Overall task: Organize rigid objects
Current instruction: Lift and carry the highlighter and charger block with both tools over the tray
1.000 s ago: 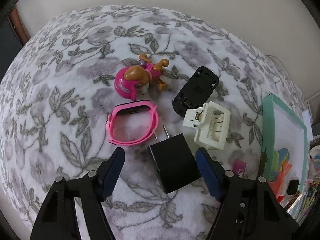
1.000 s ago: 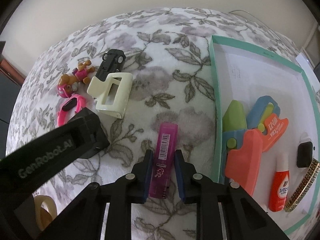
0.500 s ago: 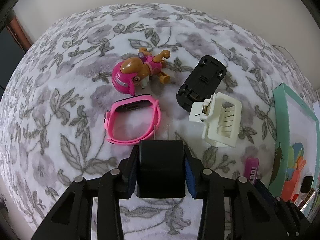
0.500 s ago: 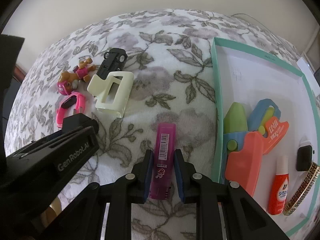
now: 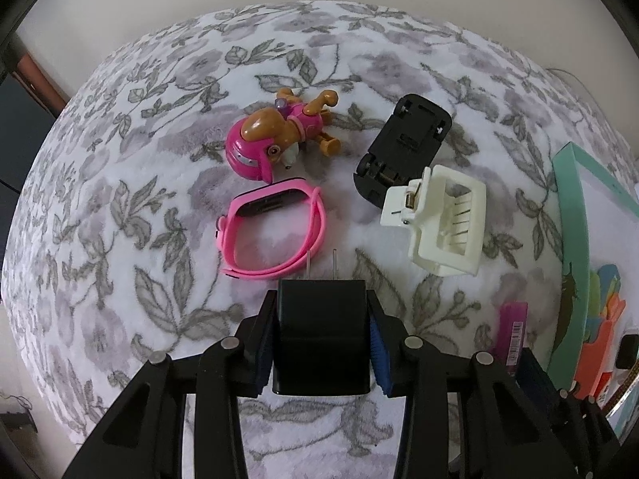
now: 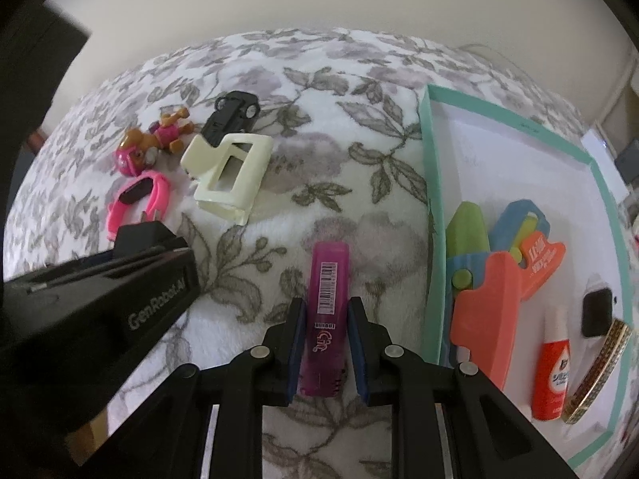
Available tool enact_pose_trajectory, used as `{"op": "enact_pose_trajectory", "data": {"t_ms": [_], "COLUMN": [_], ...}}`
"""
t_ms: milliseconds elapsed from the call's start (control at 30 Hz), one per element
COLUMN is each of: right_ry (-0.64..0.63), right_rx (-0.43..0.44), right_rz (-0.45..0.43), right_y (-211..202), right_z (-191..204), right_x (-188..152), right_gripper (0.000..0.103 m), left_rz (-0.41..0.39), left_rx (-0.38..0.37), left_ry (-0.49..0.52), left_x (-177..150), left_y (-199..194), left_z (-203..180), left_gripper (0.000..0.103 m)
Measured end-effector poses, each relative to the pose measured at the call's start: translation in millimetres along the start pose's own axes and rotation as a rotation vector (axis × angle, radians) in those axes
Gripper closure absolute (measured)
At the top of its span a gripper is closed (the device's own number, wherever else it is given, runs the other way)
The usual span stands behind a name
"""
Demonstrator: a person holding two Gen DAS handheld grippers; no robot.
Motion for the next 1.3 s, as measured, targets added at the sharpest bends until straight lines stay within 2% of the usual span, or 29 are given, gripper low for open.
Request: {"op": "enact_pose_trajectory", "data": {"t_ms": [167,367,567,767,867,967,1100,1300], "right_ry": [0.04,0.149,0.174,0.215,0.239,0.236,0.198,0.215], "right_rx": [0.035,0.152,0.209,0.274,0.295,0.273,0.221,0.093], "right_rz": [-0.002,0.013,0.013,-0.044,-0.113,-0.179,-0.281,-0.355], "right_y": [-3.0,-6.6,-13.4,-37.8,-64.2,-90.4,-129.7,-160.7], "right_z": [-3.4,-10.4,-13.7,-20.2,-28.4,-35.6,-51.1,-96.6], "right_x": [1.4,-0.1,1.9,14.6,27.7,38.4,51.9,53.2], "right_gripper": [0.081,0.082,0.082,0.082,0.082,0.082,0.082,0.082], "left_rz": [0.01,0.032,0.0,-0.053,-0.097,-0.142,-0.238,-0.359], "left_rx": [0.013,0.005,-0.01,-0.04,-0.065,-0.142,-0.188,-0.256], "left_ry": [0.002,-0.04,-0.092,-0.138,-0.157,-0.174,-0.145,-0.085], "left_x": [-3.0,-2.9,6.2,15.3,22.6,28.2,32.9,32.4], "left_y": [-2.8,-9.2,-26.1,-49.8,-68.6,-96.1,-133.5,-178.5], "left_z": [2.6,15.5,28.3,38.8,42.7,37.4,25.5,-3.6], "left_gripper": [0.061,0.061,0.061,0.061,0.061,0.061,0.061,0.067]}}
Point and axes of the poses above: each gripper's, at about its wrist camera, not at the fingertips, and y roughly the way its jaws point, z to its left, x to its top, the point moved 8 cm from there along y, roughly the way its jaws point, and after that the axes turned 11 degrees about x, right-handed, at the moved point
